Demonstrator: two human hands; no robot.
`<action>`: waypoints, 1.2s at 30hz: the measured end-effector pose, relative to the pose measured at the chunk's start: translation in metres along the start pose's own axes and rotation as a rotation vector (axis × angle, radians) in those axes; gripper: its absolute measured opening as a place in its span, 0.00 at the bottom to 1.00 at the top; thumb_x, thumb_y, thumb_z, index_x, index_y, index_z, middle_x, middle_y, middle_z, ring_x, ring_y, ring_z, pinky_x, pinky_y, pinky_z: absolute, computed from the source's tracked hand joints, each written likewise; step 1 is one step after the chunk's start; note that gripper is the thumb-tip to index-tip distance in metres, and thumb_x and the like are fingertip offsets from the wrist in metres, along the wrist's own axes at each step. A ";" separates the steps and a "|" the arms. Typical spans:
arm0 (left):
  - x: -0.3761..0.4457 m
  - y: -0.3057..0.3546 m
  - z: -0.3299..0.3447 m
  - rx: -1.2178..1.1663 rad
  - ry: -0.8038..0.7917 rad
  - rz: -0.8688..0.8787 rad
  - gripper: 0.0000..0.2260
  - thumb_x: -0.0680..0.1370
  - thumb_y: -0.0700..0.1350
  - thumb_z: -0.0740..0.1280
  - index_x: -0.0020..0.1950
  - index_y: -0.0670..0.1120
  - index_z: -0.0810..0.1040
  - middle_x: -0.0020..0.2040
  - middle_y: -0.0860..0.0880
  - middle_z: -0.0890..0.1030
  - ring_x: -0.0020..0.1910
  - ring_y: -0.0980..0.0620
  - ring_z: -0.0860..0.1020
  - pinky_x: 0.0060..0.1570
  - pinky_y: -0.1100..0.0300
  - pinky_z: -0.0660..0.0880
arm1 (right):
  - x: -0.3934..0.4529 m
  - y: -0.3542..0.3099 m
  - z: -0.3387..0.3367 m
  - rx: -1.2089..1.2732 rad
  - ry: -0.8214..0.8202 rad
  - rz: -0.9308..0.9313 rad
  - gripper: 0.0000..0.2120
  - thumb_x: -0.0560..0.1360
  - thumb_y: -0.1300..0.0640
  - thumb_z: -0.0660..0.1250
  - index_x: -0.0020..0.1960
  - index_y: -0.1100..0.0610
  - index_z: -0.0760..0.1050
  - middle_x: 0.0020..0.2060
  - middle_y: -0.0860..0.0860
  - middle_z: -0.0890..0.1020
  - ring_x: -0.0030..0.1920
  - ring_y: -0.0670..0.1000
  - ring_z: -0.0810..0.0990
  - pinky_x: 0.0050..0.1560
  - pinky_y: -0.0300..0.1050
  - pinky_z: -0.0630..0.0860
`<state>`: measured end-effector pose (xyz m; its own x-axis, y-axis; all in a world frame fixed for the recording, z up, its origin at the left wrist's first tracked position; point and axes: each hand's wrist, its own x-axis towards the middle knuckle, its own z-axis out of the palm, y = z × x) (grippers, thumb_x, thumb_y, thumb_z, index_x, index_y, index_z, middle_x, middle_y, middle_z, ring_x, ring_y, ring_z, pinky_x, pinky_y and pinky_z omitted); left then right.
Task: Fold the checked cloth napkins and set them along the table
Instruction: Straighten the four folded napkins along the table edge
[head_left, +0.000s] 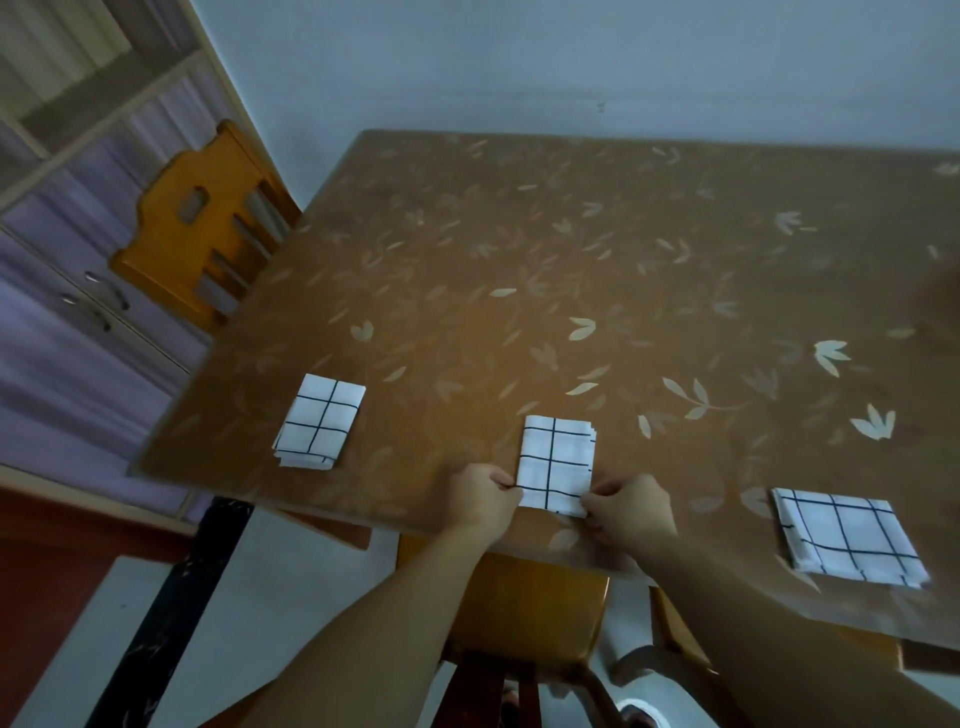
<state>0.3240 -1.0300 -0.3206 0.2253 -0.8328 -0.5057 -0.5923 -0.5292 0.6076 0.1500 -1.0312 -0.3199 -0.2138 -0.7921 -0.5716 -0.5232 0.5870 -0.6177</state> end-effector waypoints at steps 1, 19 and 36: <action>0.000 -0.004 -0.003 0.002 0.000 -0.010 0.08 0.75 0.44 0.72 0.52 0.45 0.83 0.48 0.46 0.85 0.49 0.50 0.82 0.51 0.59 0.77 | -0.001 -0.002 0.004 -0.013 -0.006 -0.016 0.04 0.72 0.59 0.71 0.39 0.56 0.82 0.33 0.53 0.84 0.35 0.51 0.84 0.41 0.51 0.83; -0.030 0.054 -0.005 0.569 -0.018 0.781 0.17 0.77 0.53 0.64 0.65 0.55 0.73 0.63 0.56 0.73 0.65 0.52 0.69 0.60 0.57 0.66 | -0.068 0.016 -0.060 -0.272 0.386 -0.223 0.22 0.76 0.45 0.63 0.67 0.50 0.69 0.61 0.49 0.75 0.54 0.51 0.78 0.51 0.48 0.78; -0.255 0.124 0.109 0.672 -0.111 1.226 0.17 0.77 0.55 0.60 0.66 0.57 0.73 0.62 0.55 0.74 0.64 0.50 0.69 0.62 0.53 0.68 | -0.267 0.190 -0.190 -0.225 0.755 -0.007 0.17 0.76 0.44 0.61 0.64 0.46 0.70 0.55 0.47 0.75 0.43 0.45 0.78 0.41 0.41 0.81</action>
<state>0.1090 -0.8656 -0.1836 -0.7407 -0.6690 0.0615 -0.6250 0.7198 0.3022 -0.0487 -0.7402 -0.1822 -0.6705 -0.7419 0.0034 -0.6637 0.5978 -0.4496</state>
